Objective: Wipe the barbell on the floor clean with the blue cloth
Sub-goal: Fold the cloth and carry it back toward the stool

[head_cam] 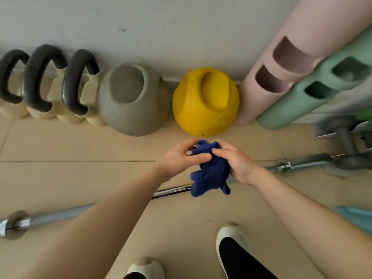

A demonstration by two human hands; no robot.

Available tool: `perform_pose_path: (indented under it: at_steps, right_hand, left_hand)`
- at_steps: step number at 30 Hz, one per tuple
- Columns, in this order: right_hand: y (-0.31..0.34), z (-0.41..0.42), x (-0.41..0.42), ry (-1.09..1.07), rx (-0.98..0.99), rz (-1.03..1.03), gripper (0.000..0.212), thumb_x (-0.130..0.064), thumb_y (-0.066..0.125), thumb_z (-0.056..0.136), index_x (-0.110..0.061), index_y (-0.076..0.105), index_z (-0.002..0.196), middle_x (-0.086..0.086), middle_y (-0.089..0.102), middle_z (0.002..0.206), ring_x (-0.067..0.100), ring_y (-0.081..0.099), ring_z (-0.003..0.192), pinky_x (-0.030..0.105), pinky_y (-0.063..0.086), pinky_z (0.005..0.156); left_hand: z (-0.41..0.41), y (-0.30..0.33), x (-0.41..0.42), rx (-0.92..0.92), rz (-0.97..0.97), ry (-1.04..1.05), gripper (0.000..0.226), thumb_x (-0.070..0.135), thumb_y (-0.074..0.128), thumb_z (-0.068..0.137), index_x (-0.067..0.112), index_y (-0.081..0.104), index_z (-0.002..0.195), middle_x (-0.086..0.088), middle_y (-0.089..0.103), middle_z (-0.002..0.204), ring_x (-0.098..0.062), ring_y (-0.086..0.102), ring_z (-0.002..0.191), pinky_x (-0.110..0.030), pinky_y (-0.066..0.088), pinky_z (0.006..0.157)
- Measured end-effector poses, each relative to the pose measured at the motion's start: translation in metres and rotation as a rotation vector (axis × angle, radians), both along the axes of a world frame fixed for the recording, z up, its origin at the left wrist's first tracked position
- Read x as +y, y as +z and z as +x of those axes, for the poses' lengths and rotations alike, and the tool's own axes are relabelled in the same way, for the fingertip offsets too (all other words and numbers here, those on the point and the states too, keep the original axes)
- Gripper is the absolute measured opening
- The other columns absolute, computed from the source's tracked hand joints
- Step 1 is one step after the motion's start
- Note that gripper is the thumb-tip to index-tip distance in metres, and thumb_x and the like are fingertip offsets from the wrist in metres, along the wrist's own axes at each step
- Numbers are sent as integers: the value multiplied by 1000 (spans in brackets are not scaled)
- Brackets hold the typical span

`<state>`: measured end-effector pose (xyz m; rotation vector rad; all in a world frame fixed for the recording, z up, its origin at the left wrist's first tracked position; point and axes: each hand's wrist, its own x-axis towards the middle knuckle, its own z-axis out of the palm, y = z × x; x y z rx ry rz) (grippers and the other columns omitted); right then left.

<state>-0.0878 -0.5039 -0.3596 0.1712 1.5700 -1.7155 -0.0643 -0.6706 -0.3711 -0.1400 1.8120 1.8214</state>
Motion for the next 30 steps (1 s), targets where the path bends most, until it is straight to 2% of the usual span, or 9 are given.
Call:
perform_pose_path:
  at_steps: [3,6,8,12,16,22,25,28,30]
  right_hand:
    - [16,-3,10,107,110,118,24,-2,40,95,-18,58,90,-12,69,77,0,63,75,13,46,67]
    - [28,0,21,64,254,262,20,2,44,93,-13,56,99,-6,62,97,3,57,86,8,44,71]
    - [37,3,30,22,383,366,17,1,47,92,-10,56,101,-1,55,107,6,52,89,13,41,76]
    - [58,17,43,-5,490,489,13,-6,42,96,-13,53,96,-5,57,83,3,51,76,22,40,76]
    - [86,23,54,-192,549,599,20,-15,40,99,-8,58,103,5,63,95,12,56,88,33,44,84]
    - [115,38,110,-69,203,292,31,-49,57,81,-23,62,99,0,68,100,7,65,90,20,50,77]
    - [111,57,150,48,184,290,55,-41,68,58,-17,62,107,8,67,112,17,62,105,28,48,90]
    - [116,72,193,27,162,180,45,-18,70,68,-20,58,111,-8,69,106,5,62,103,18,48,82]
    - [122,78,220,-2,190,274,38,-6,69,76,-22,58,109,-7,68,106,7,62,103,19,50,83]
  left_hand:
    - [-9,3,8,128,-151,-48,26,23,70,81,13,61,102,-7,61,102,-19,56,94,-31,45,87]
    - [-14,6,13,314,-333,-101,26,22,67,85,5,62,103,-4,53,125,-16,51,108,-23,37,92]
    - [-13,14,18,415,-340,-134,24,24,65,86,1,65,93,0,50,126,-11,47,112,-20,35,94]
    - [-15,40,39,614,-352,-163,28,40,58,84,15,63,73,8,56,115,-9,46,110,-20,32,92]
    - [-19,78,74,533,-228,-96,29,21,55,93,7,53,67,4,48,63,-5,42,62,-20,35,59]
    - [-12,123,129,350,-26,-6,29,24,52,94,11,47,68,3,43,62,-7,41,61,-22,39,61]
    - [-4,136,164,243,5,-26,34,30,48,96,-2,54,85,-9,49,73,-15,48,68,-24,45,62]
    - [-1,145,198,126,21,-2,30,33,44,97,7,56,87,-2,56,71,-7,52,61,-8,44,50]
    - [-3,153,224,29,53,49,30,36,44,96,15,55,79,2,59,70,-6,55,63,-18,46,55]
